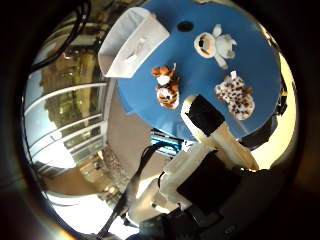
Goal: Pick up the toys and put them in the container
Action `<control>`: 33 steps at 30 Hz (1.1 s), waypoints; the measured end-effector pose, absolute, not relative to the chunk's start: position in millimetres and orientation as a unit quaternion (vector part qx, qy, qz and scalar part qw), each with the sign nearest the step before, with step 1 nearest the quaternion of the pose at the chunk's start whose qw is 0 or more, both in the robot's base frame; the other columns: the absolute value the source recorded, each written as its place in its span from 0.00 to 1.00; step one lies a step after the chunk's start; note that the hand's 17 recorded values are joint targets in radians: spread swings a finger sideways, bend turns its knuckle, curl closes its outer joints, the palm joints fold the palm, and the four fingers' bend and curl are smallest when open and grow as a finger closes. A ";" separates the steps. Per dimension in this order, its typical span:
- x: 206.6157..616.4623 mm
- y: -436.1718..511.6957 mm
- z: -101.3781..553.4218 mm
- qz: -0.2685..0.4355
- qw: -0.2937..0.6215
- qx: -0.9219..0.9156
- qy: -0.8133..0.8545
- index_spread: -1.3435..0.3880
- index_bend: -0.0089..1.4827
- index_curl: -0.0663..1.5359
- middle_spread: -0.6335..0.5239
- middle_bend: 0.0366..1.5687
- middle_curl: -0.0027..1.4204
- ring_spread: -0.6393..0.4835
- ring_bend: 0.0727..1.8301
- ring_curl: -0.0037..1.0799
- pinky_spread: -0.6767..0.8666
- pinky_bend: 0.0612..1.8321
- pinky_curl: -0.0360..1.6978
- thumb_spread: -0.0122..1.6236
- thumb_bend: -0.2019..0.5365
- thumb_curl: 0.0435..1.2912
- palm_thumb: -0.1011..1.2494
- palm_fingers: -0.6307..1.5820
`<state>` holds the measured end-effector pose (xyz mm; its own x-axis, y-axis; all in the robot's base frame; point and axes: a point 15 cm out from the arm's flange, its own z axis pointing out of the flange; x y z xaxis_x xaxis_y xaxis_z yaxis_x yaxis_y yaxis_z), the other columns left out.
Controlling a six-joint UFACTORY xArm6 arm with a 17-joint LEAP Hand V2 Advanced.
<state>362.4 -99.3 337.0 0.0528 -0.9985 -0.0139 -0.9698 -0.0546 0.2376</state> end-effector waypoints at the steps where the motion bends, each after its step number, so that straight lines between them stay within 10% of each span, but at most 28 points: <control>1: 369.2 -105.8 329.2 -0.084 0.080 0.717 -0.687 0.70 0.11 0.22 0.55 0.10 0.23 0.81 0.15 0.31 0.70 0.26 0.12 0.75 0.23 0.22 0.49 0.42; 21: 323.0 -128.4 141.4 -0.171 0.142 0.670 -0.709 0.77 0.11 0.20 0.61 0.10 0.25 0.83 0.19 0.31 0.71 0.29 0.11 0.71 0.23 0.20 0.38 0.42; 33: 315.3 -138.7 118.1 -0.159 0.159 0.687 -0.691 0.64 0.10 0.16 0.44 0.40 0.40 0.69 0.53 0.50 0.69 0.42 0.13 0.70 0.33 0.27 0.60 0.77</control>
